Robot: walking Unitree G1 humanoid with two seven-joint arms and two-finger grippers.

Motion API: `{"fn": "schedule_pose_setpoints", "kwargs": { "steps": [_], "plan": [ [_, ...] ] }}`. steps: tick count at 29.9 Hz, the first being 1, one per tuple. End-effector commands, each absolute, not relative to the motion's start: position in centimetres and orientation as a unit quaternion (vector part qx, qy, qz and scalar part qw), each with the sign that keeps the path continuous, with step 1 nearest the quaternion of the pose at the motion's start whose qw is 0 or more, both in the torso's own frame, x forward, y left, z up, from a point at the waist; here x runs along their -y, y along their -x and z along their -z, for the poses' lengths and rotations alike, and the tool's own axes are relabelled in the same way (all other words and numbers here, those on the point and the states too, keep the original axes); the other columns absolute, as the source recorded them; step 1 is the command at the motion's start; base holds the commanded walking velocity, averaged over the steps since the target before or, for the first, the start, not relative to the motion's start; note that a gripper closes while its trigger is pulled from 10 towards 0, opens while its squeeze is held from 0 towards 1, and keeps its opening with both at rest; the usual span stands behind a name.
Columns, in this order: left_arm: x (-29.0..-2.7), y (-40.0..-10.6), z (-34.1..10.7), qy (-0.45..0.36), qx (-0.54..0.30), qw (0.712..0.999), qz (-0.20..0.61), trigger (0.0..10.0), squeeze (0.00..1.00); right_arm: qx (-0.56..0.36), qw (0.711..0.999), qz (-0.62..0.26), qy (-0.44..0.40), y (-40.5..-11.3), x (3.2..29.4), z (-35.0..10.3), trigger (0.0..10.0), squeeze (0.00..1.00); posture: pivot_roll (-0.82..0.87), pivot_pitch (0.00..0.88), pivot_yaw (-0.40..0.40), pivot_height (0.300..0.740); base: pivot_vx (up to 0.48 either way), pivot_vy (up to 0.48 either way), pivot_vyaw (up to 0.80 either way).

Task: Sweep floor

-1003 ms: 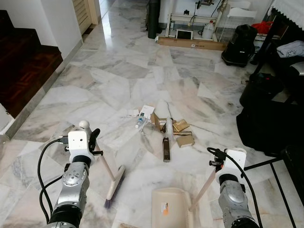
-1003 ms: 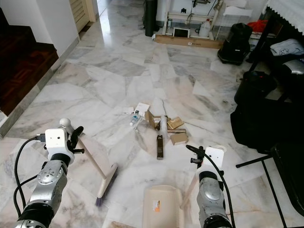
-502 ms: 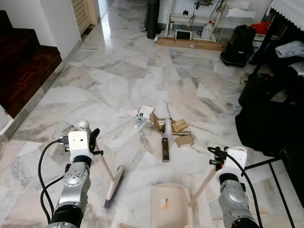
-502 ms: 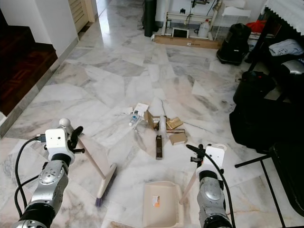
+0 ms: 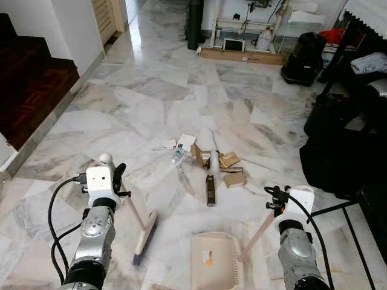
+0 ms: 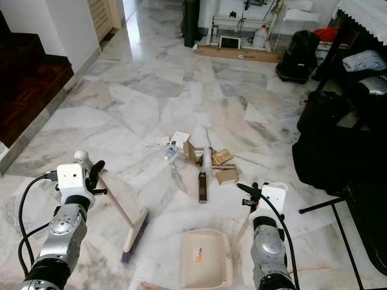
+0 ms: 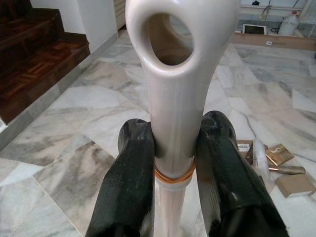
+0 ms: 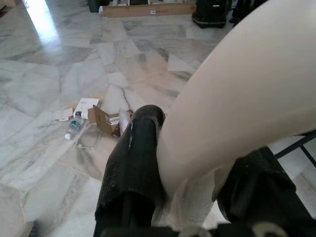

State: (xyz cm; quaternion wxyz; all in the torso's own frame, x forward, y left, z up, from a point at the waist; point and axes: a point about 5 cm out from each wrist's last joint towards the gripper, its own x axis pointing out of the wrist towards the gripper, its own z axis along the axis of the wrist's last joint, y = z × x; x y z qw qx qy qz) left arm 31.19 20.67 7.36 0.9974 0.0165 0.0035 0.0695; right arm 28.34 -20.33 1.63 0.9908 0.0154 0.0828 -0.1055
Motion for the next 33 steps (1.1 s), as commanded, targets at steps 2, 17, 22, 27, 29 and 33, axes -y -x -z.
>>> {"fn": "schedule_pose_setpoints", "kwargs": {
  "steps": [2, 17, 22, 27, 29, 33],
  "plan": [
    [-20.51, -31.45, -7.93, -0.022, 0.012, 0.997, -0.072, 10.0, 0.0, -0.071, 0.992, 0.104, -0.019, -28.87, 20.15, -2.19, 10.0, 0.0, -0.03, 0.03, -0.057, 0.74, 0.0, 0.0, 0.0],
    [-20.51, -31.48, -7.98, -0.021, 0.013, 0.997, -0.073, 10.0, 0.0, -0.083, 0.99, 0.108, -0.026, -28.88, 20.25, -1.99, 10.0, 0.0, -0.03, 0.037, -0.058, 0.74, 0.21, 0.0, -0.55],
    [-20.53, -31.55, -8.03, -0.021, 0.013, 0.997, -0.074, 10.0, 0.0, -0.077, 0.991, 0.107, -0.029, -28.94, 20.14, -2.1, 10.0, 0.0, -0.03, 0.045, -0.059, 0.74, 0.243, 0.0, 0.0],
    [-20.53, -31.58, -8.06, -0.021, 0.014, 0.997, -0.074, 10.0, 0.0, -0.079, 0.991, 0.108, -0.029, -28.98, 20.14, -2.11, 10.0, 0.0, -0.03, 0.046, -0.059, 0.74, 0.242, 0.0, 0.0],
    [-20.52, -31.58, -8.07, -0.021, 0.014, 0.997, -0.074, 10.0, 0.0, -0.078, 0.991, 0.108, -0.028, -28.98, 20.14, -2.12, 10.0, 0.0, -0.03, 0.046, -0.059, 0.74, 0.244, 0.0, 0.0],
    [-20.54, -31.6, -8.07, -0.022, 0.013, 0.997, -0.074, 10.0, 0.0, -0.078, 0.991, 0.105, -0.026, -28.98, 20.09, -2.11, 10.0, 0.0, -0.03, 0.046, -0.058, 0.74, 0.244, 0.0, 0.0]
  ]
}}
